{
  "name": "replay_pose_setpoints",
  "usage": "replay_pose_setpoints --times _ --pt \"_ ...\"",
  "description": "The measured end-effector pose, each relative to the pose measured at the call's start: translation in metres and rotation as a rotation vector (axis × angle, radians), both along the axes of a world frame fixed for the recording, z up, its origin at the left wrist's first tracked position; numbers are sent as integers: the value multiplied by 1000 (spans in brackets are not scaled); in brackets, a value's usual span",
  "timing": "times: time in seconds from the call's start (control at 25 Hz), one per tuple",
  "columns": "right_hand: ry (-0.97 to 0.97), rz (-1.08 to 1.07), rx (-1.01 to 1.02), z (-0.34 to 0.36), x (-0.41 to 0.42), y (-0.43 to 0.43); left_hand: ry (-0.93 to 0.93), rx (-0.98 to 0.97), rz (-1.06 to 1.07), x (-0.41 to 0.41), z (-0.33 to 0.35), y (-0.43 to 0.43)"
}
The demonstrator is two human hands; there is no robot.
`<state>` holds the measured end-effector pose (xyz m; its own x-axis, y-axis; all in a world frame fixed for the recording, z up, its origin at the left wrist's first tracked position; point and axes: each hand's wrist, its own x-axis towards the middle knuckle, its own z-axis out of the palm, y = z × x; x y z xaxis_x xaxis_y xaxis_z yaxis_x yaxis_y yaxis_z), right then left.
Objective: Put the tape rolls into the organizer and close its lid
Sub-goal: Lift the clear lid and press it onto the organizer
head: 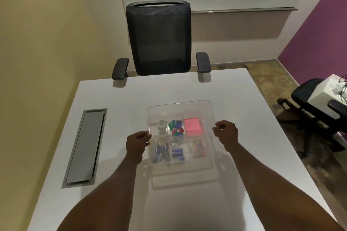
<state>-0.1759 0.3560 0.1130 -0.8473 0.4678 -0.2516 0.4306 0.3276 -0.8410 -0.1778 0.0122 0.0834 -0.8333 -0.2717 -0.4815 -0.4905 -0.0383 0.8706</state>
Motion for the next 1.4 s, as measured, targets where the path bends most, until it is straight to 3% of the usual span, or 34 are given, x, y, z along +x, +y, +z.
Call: replay_pose_setpoints --times 0.2,0.44,1.4 --pt "-125 -6 127 -27 -1 -12 -56 -258 3 3 -23 5" --pt "-256 -42 137 -51 -14 -17 -122 -337 14 -6 -41 11" --pt "-266 14 195 -64 -39 -23 -208 -348 28 -30 -45 10"
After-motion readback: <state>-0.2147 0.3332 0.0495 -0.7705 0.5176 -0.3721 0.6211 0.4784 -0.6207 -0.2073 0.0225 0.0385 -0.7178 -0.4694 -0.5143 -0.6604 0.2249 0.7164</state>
